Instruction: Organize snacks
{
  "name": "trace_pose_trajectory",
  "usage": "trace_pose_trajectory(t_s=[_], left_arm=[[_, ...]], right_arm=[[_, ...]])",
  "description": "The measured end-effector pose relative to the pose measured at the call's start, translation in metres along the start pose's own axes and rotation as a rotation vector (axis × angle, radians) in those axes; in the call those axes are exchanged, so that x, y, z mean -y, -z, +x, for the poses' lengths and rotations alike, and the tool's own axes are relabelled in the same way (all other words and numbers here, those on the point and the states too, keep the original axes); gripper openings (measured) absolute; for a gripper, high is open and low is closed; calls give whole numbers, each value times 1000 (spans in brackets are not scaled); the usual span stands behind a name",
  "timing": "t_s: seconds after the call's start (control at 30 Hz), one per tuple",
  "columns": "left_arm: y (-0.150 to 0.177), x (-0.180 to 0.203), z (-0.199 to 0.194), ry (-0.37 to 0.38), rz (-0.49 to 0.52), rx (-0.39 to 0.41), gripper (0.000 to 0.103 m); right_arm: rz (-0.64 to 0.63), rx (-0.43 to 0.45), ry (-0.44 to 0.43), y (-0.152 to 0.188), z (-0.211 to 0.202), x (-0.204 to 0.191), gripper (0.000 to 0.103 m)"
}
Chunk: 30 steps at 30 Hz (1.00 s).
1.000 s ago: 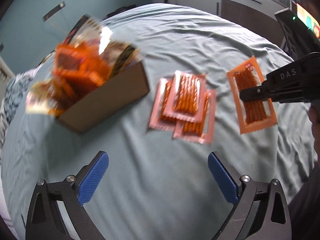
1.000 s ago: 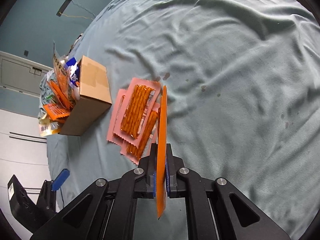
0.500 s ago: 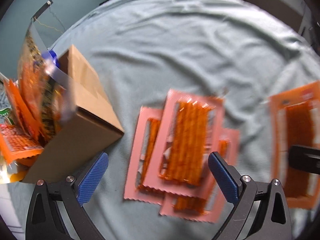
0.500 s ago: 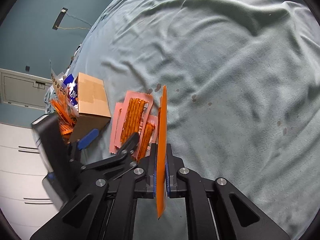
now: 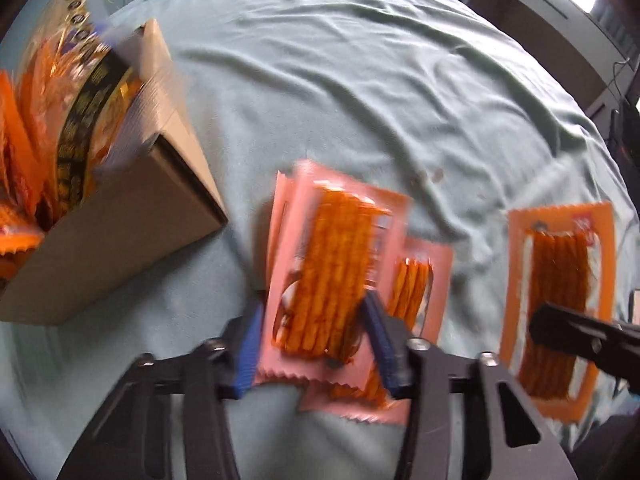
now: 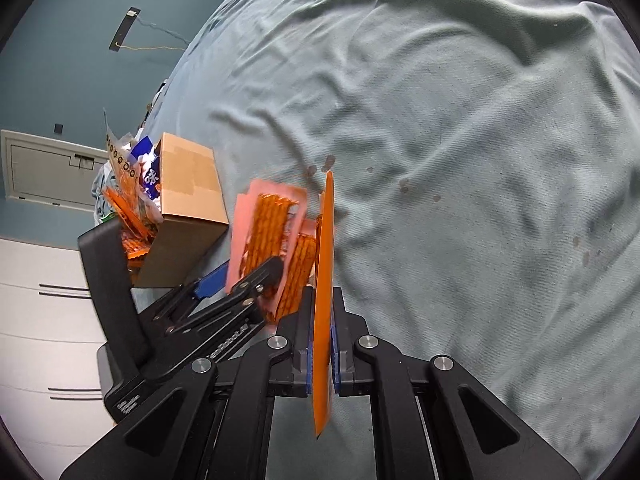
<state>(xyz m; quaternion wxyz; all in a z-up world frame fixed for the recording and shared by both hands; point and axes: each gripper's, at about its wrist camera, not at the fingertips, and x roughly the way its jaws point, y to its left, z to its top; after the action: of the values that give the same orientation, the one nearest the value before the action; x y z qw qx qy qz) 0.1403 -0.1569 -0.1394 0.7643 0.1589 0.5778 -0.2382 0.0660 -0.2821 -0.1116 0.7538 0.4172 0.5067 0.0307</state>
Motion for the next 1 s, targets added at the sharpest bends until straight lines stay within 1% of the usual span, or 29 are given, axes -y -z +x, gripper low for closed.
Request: trace_pose_trajectory(t_s=[0.07,0.1,0.2,0.33,0.47,0.57,0.67,0.73,0.8,0.9,1.0], left_arm=[[8,-6,-3,44,-8,-23,28],[13,-8,-5,63,-7,-36,18],[30,-17,-22,106,-7,-31,10],[64,-22,-50,136,-22,-4,8],[76,-29,-72,154,-44,20,6],[81,-37,-87,173,-75,50,6],[83,-42,-100,190,-105,87,6],[86,-50,-108,200,-148,117,6],[88,-58,-113,193,-176,137,6],[88,-64,-123,172,-182,182,6],[87,-73,-132,204,-202,223,6]], right_arm=[[2,-1,-2,1,0,-1,5],[1,1,-5,1,-1,-2,5],[-23,9,0,4,-3,-8,5],[-43,6,15,6,-2,-12,5],[-44,15,33,6,-3,-12,5],[-31,19,45,6,-5,-8,5],[-19,2,57,7,-3,-5,5],[-22,0,76,8,-2,-5,5],[-21,3,94,10,-2,-4,5],[-8,1,106,13,-3,-2,5],[-18,3,122,16,-2,-6,5]])
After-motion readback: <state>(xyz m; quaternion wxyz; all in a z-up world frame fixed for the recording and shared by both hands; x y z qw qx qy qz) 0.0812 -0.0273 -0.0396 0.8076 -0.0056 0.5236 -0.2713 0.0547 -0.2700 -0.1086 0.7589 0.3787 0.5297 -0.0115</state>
